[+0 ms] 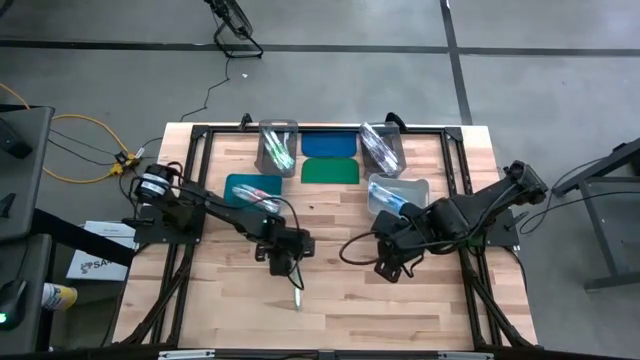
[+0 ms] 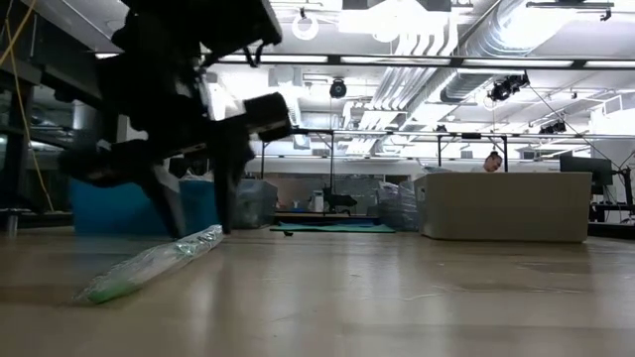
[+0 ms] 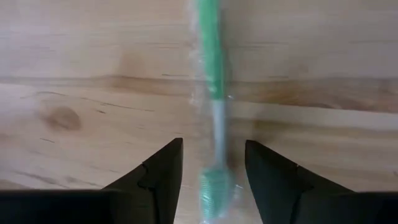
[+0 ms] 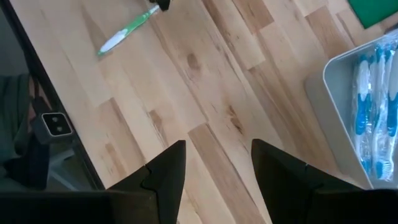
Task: Pick & Place Toothbrushes
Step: Adjust the green toothbrush in the left black bin
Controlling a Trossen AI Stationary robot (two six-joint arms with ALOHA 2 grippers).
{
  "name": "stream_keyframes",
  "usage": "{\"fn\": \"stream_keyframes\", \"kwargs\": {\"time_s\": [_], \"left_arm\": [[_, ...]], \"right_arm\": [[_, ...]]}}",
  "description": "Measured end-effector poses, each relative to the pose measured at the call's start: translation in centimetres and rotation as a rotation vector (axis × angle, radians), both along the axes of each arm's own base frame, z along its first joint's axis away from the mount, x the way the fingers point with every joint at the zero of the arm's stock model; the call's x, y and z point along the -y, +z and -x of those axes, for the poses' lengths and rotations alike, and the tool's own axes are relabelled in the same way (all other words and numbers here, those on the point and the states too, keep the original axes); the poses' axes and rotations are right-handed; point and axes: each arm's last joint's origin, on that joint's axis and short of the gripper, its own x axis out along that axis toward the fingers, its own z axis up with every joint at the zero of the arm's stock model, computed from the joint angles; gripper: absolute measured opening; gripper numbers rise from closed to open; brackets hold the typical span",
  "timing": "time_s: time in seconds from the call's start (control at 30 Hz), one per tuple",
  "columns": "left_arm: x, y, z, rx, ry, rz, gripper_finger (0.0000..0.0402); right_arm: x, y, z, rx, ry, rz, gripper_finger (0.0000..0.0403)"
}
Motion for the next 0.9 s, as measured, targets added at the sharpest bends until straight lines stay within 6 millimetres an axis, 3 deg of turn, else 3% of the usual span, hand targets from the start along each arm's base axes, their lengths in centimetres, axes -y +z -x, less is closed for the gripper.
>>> {"fn": "stream_keyframes", "kwargs": {"time_s": [0.3,0.57,0.77,0.9], "left_arm": [[0.2,-0.6,-0.6,-0.072,0.032,0.004,0.0145],[0.1,-0.7,-0.2,-0.123,0.069,0.008,0.002],[0.0,0.0,0.1,-0.114,0.145,0.026,0.0006],[-0.2,1.9,0.1,-0.017,0.205,0.025,0.0003]], "right_arm": [[0.1,0.0,0.0,0.004,0.01,0.023,0.0176],[-0.2,-0.3,0.0,0.041,0.015,0.141,0.0176],[-1.9,-3.2,0.4,0.09,0.033,0.312,0.0176],[-3.5,-6.4,0.5,0.183,0.054,0.429,0.0176]]}}
